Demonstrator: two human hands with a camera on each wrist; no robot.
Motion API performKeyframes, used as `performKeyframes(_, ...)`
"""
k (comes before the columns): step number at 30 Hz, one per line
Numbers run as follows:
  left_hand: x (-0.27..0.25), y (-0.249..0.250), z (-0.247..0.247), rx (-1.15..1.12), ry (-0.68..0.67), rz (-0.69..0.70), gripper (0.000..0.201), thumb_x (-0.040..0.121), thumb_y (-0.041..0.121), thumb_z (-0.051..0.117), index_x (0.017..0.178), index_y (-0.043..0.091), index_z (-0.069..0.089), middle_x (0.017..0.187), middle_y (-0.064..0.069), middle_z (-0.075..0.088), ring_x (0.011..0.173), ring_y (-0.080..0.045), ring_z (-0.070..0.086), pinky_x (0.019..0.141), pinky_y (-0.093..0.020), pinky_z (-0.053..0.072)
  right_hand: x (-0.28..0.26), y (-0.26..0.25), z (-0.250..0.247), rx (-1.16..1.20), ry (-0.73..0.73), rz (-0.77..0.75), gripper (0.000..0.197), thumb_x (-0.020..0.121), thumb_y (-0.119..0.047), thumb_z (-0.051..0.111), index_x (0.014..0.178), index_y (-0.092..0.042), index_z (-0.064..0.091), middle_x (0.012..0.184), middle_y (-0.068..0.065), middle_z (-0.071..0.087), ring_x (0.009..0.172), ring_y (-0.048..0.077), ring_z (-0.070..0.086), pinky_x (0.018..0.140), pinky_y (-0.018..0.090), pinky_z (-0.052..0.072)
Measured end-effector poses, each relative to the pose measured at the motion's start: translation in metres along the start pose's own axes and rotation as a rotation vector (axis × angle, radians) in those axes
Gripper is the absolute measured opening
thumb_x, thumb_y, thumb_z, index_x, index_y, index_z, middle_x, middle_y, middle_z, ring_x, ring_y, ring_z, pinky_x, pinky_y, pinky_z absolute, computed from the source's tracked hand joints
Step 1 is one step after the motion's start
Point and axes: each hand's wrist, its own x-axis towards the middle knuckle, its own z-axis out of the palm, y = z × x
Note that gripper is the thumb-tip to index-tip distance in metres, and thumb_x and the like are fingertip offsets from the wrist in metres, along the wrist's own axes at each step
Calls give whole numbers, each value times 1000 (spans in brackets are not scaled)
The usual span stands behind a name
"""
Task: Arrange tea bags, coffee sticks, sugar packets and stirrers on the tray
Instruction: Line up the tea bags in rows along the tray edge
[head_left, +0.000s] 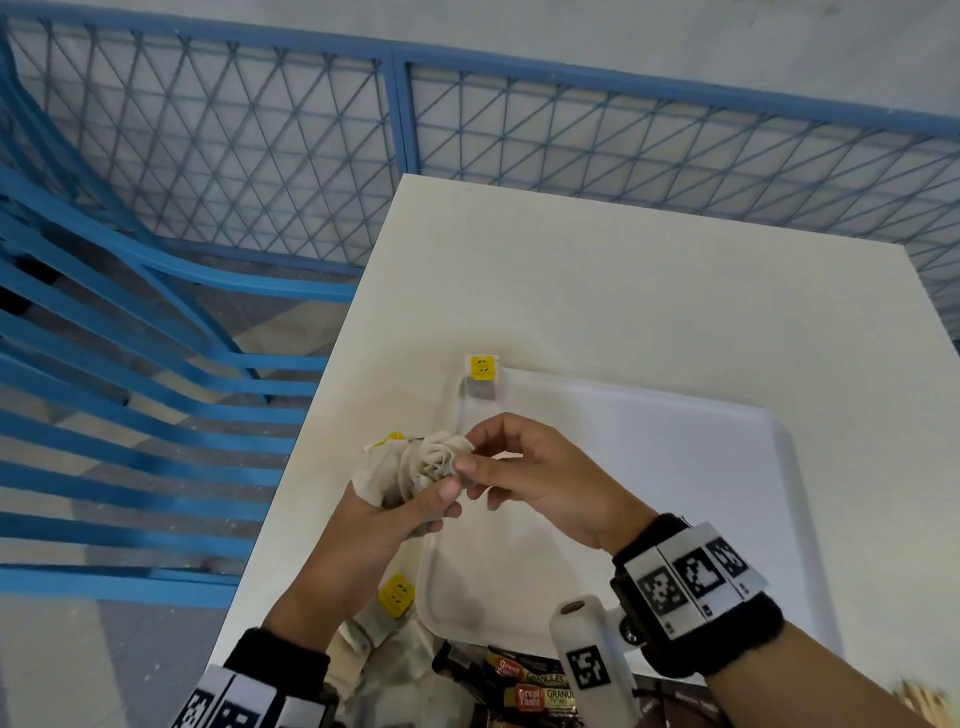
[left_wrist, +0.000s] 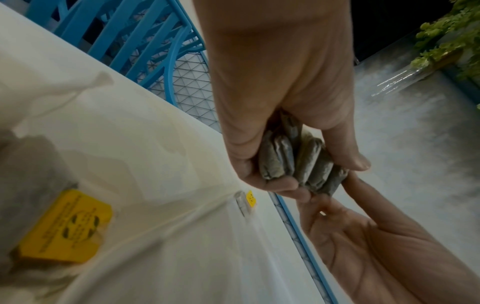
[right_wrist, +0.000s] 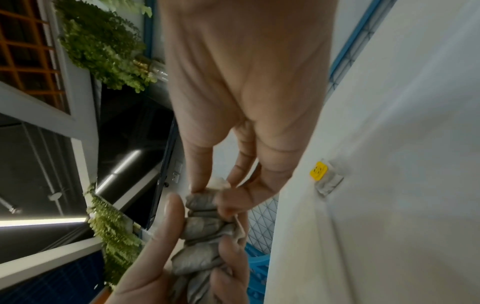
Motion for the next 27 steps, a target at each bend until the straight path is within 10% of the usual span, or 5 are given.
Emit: performKeyframes(27, -6, 4, 7, -147, 8, -3, 52, 44, 31, 78, 88, 7, 63, 67, -3, 69, 62, -13, 65, 58, -21, 52, -23, 14, -20, 363, -44, -7, 37, 81, 3, 53, 113, -15, 54, 82, 5, 64, 66, 13, 55, 59, 20, 40)
